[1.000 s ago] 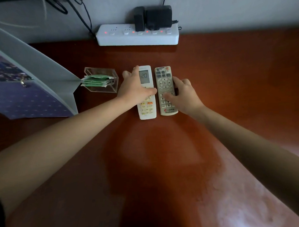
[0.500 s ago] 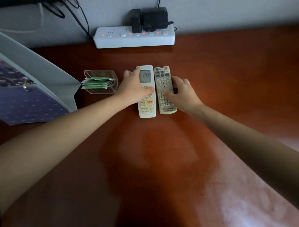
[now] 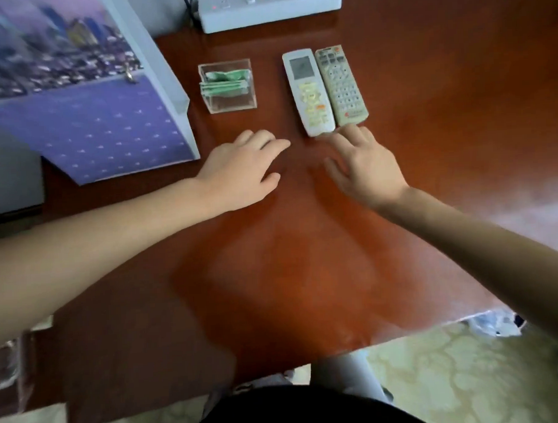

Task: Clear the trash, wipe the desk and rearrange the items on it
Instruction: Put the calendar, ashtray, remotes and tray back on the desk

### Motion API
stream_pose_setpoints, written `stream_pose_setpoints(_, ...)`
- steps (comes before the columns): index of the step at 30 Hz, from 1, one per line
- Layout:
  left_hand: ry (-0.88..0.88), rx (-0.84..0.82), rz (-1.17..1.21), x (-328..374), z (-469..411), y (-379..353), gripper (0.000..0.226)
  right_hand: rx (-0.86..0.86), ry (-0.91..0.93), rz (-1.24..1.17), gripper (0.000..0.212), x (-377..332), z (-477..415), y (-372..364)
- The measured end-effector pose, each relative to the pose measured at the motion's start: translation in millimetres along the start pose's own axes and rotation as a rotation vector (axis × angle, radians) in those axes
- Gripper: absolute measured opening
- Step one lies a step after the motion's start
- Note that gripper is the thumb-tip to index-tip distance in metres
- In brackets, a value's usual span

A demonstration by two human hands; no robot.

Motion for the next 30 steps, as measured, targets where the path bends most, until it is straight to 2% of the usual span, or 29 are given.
stream_pose_setpoints(3,-0.120,-0.008,-0.173,-11.9,44.4,-11.6,0.062,-0.015,-0.010,0.148,0.045,-42.8,40.8,-15.6)
stream_pose_setpoints(8,-0.220,-0.030,-0.216,-21.2,119.8,-24.8,0.062,-0.063,-0.219,0.220,0.046,-118.9,105.8,-43.6)
stream_pose_setpoints(14,-0.360,-0.089,-0.202,-11.5,199.3,-27.8,0.059,-0.014,-0.399,0.173,0.040,-206.2,176.4,-51.5)
stream_pose_setpoints(21,-0.525,-0.064,-0.195,-16.7,293.5,-49.3,0.055,-0.014,-0.525,0.121,0.043,-290.0,238.4,-72.9)
stream_pose_setpoints(26,-0.629,-0.041,-0.211,-40.8,370.0,-79.3,0.053,-0.029,-0.583,0.108,0.046,-365.3,275.4,-106.5)
stream_pose_setpoints(30,-0.641,-0.048,-0.187,-80.8,439.5,-107.1,0.052,-0.048,-0.626,0.088,0.048,-430.9,301.7,-149.0)
Point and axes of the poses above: each hand's wrist, its own z-axis away from the middle knuckle, its own y-axis out of the back of the hand, x = y × z, the point moved 2 cm from there along -z, towards the middle knuckle, and after that the axes turned 1 degree about z, right-handed, at the moved point
